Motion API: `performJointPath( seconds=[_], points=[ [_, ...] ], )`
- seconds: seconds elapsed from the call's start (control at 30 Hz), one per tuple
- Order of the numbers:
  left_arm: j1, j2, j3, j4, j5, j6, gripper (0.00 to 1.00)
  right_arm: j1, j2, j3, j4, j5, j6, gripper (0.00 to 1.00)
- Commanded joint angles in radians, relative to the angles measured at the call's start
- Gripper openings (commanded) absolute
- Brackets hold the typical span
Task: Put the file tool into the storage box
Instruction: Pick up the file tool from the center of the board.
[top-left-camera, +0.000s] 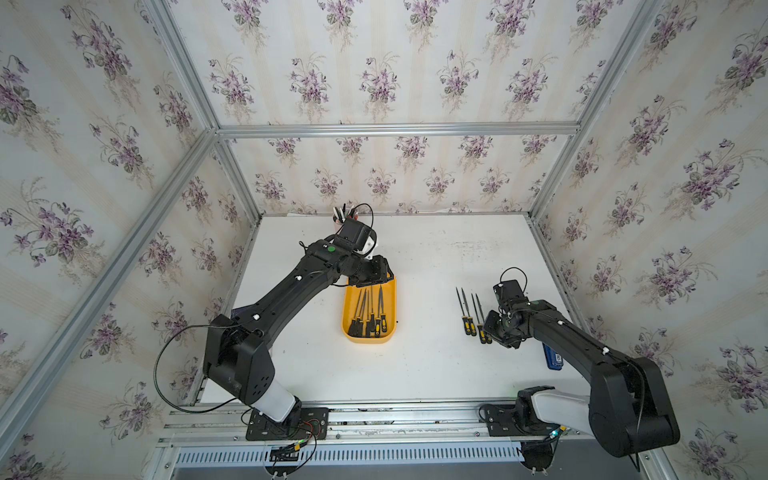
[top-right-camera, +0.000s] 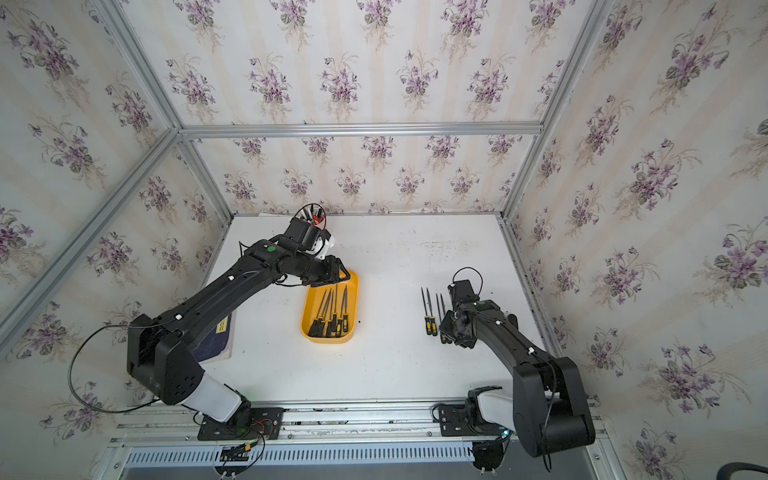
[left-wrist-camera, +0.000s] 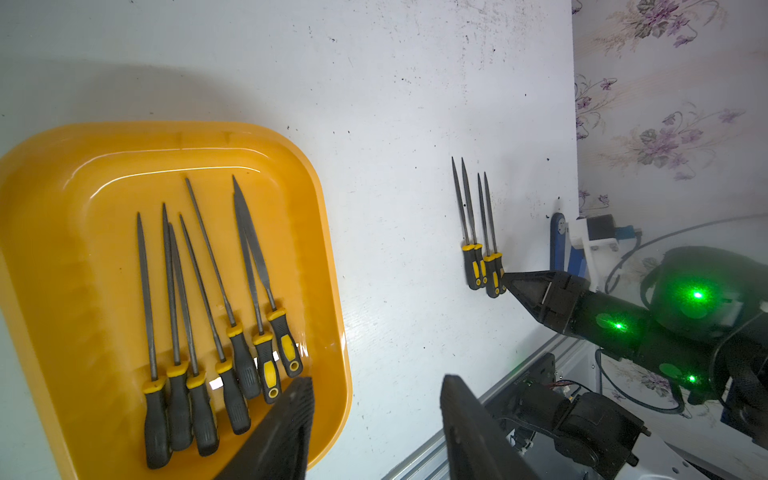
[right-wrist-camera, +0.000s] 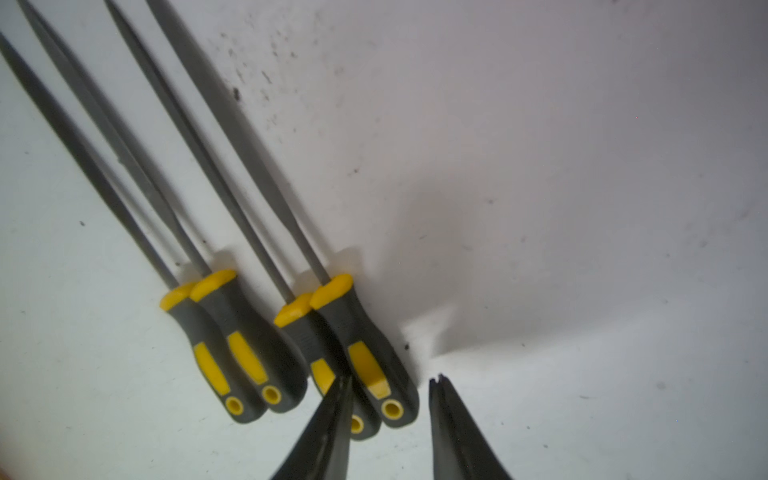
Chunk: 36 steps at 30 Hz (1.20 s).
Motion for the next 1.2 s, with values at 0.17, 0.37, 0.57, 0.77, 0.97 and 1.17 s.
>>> performJointPath(
  seconds=[0.17, 0.37, 0.57, 0.77, 0.97, 1.17],
  points=[
    [0.000, -0.006, -0.011, 0.022, 0.008, 0.000, 0.54, -0.002, 0.060, -0.013, 0.036, 0.006, 0.011, 0.38],
    [0.001, -0.006, -0.019, 0.022, 0.007, -0.001, 0.54, -0.001, 0.083, -0.009, 0.066, 0.003, -0.002, 0.39],
    [0.001, -0.001, -0.024, 0.022, 0.005, -0.002, 0.55, 0.000, 0.118, -0.001, 0.075, 0.021, -0.016, 0.35],
    [0.000, -0.003, -0.034, 0.020, 0.001, 0.002, 0.54, -0.002, 0.148, 0.003, 0.077, 0.043, -0.028, 0.29],
    [0.001, 0.007, -0.031, 0.020, 0.006, 0.008, 0.54, -0.004, 0.157, 0.015, 0.079, 0.039, -0.039, 0.14],
    [0.010, 0.021, -0.018, 0.074, 0.086, -0.017, 0.54, -0.005, 0.090, 0.022, 0.055, -0.020, -0.062, 0.00]
  ],
)
